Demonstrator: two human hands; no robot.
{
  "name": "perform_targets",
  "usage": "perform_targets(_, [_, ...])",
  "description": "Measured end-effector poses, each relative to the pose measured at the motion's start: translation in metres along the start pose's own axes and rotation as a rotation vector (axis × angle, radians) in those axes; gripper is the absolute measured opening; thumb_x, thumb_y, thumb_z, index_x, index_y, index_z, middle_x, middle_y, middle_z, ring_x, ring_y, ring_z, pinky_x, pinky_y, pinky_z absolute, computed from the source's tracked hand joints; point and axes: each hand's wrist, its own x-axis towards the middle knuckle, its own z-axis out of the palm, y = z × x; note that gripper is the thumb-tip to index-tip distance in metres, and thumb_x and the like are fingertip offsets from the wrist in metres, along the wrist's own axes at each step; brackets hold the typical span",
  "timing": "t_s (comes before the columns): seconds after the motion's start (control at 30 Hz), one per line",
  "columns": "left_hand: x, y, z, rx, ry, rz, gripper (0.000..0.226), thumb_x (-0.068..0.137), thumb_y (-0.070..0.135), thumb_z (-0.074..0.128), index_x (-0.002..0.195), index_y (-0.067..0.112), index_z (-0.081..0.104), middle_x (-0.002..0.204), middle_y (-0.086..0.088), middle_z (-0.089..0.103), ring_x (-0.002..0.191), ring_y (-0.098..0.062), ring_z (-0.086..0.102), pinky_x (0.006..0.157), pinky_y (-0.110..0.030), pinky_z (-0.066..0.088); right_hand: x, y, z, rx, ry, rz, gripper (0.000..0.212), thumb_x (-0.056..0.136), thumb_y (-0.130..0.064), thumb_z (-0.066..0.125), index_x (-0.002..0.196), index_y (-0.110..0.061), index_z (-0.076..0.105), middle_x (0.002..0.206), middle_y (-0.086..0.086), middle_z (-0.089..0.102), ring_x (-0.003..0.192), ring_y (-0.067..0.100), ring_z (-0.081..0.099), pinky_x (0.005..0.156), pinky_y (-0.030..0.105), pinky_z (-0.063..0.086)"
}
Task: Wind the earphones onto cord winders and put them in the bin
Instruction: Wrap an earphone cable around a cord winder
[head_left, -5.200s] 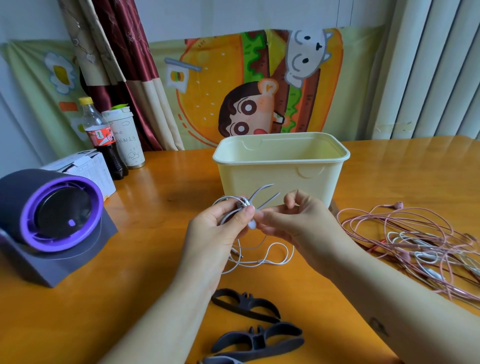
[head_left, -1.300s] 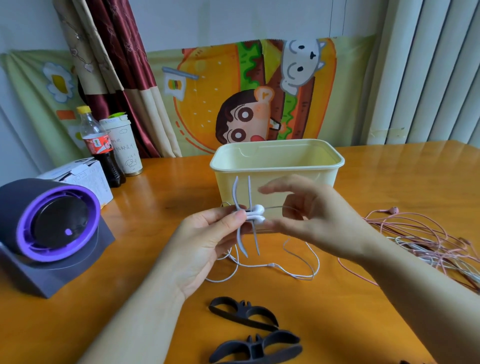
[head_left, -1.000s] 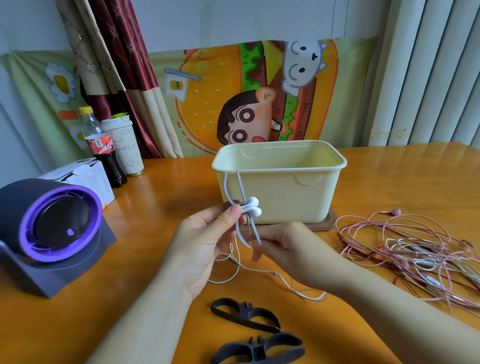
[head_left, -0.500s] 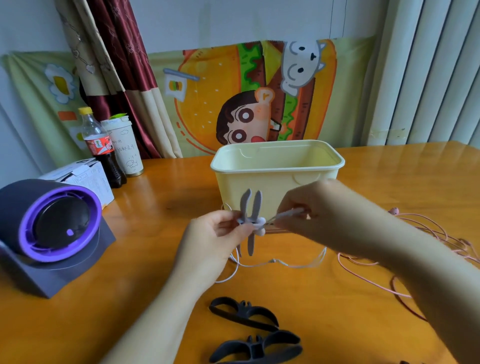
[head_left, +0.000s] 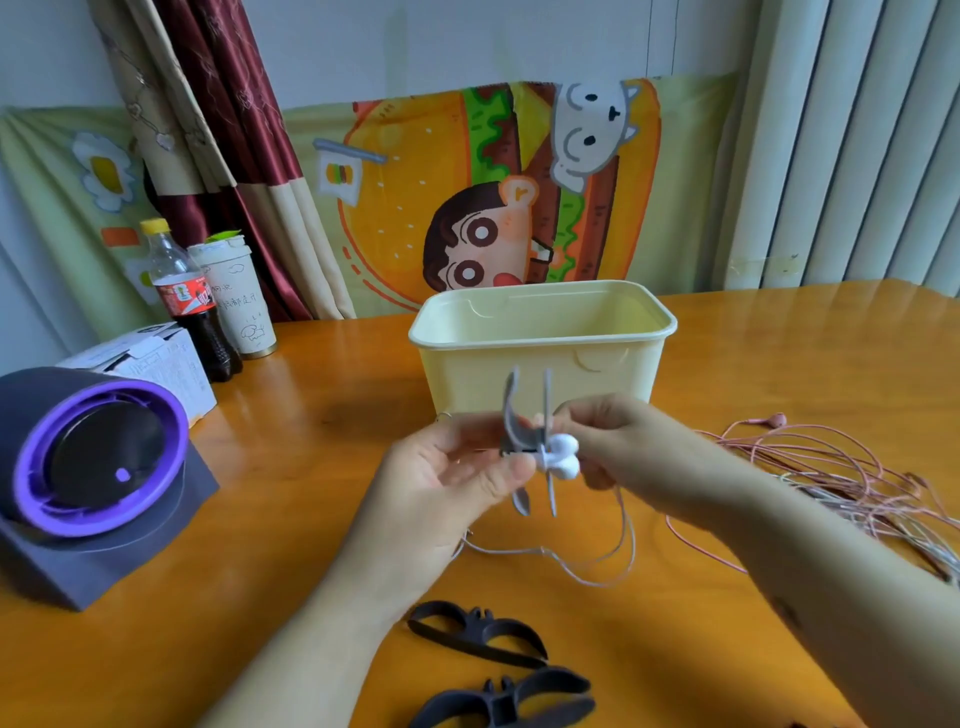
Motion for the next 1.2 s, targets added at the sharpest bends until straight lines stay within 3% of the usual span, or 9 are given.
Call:
perform_targets(0.1, [0.003,-0.001,-0.005,-0.229,0.060,0.001,0.043,0.062,0.042,0.086,0.097,0.020,0.078,0.104,-0.008,0.075,0.099,-0.019,0.071,0.081,-0.021,0.053,0.000,0.003,0.020,0.019,-0.072,-0.007,0.038,0.096,-0.037,0.050,0.070,-0.011,0.059,0.051,-0.012,0.041,0.051,0.010,0.032,0.052,0.027,0.028])
perform_targets(0.23, [0.005,-0.001,-0.005,-0.395,0.194,-0.051,0.022,0.076,0.027,0.065,0.090,0.021,0.081,0.098,-0.006,0.076,0.091,-0.013,0.071,0.076,-0.022,0.056,-0.005,-0.003,0.034,-0.127,-0.074,-0.062,0.041,0.100,-0.037,0.040,0.069,-0.018,0.060,0.050,-0.012,0.040,0.049,0.009,0.031,0.050,0.020,0.028])
perform_targets(0.4, [0.007,-0.005,-0.010,-0.370,0.324,-0.124,0.028,0.078,0.019,0.059,0.099,0.012,0.076,0.099,-0.006,0.076,0.091,-0.015,0.068,0.092,-0.032,0.052,-0.015,-0.015,0.039,-0.313,-0.098,-0.140,0.037,0.101,-0.031,0.037,0.079,-0.019,0.063,0.063,0.004,0.044,0.052,0.008,0.036,0.055,0.026,0.032])
perform_targets(0.5, [0.008,-0.008,-0.012,-0.303,0.361,-0.142,0.031,0.077,0.021,0.061,0.104,0.013,0.071,0.100,-0.005,0.076,0.092,-0.013,0.068,0.093,-0.031,0.050,-0.018,-0.025,0.035,-0.430,-0.072,-0.193,0.037,0.100,-0.034,0.039,0.084,-0.014,0.066,0.057,0.002,0.047,0.053,0.011,0.042,0.052,0.023,0.032])
perform_targets(0.63, [0.005,-0.010,-0.011,-0.161,0.333,-0.166,0.039,0.075,0.025,0.065,0.111,0.010,0.069,0.104,-0.006,0.075,0.093,-0.014,0.069,0.096,-0.034,0.051,-0.022,-0.033,0.026,-0.606,-0.040,-0.257,0.036,0.095,-0.036,0.048,0.079,-0.007,0.061,0.061,0.008,0.053,0.059,0.021,0.044,0.051,0.029,0.032])
perform_targets(0.8, [0.004,-0.014,-0.006,0.070,0.290,-0.198,0.027,0.074,0.033,0.074,0.098,0.022,0.073,0.095,-0.001,0.076,0.094,-0.019,0.070,0.099,-0.044,0.050,-0.024,-0.045,0.009,-0.630,0.057,-0.270,0.030,0.093,-0.033,0.051,0.069,-0.019,0.062,0.056,-0.003,0.055,0.057,0.012,0.048,0.052,0.026,0.035])
perform_targets(0.93, [0.001,-0.011,0.003,0.242,0.181,-0.207,0.012,0.086,0.023,0.071,0.097,0.024,0.072,0.092,0.010,0.075,0.088,-0.003,0.070,0.084,-0.024,0.049,-0.023,-0.046,-0.002,-0.603,0.122,-0.281,0.031,0.089,-0.039,0.054,0.066,-0.022,0.062,0.052,-0.006,0.053,0.052,0.008,0.045,0.050,0.021,0.036])
perform_targets(1.03, [-0.001,-0.011,0.008,0.248,0.075,-0.228,0.016,0.085,0.023,0.072,0.101,0.021,0.069,0.098,0.006,0.076,0.094,-0.009,0.071,0.089,-0.032,0.050,-0.020,-0.044,-0.008,-0.603,0.194,-0.294,0.033,0.080,-0.048,0.057,0.070,-0.019,0.067,0.058,0.000,0.058,0.061,0.012,0.050,0.053,0.024,0.038])
perform_targets(1.2, [-0.004,-0.013,0.011,0.255,0.001,-0.202,0.029,0.076,0.038,0.077,0.101,0.024,0.068,0.097,0.006,0.076,0.094,-0.013,0.071,0.093,-0.045,0.052,-0.017,-0.041,-0.015,-0.481,0.247,-0.284,0.029,0.075,-0.047,0.069,0.066,-0.020,0.066,0.054,-0.001,0.056,0.050,0.006,0.044,0.049,0.018,0.036])
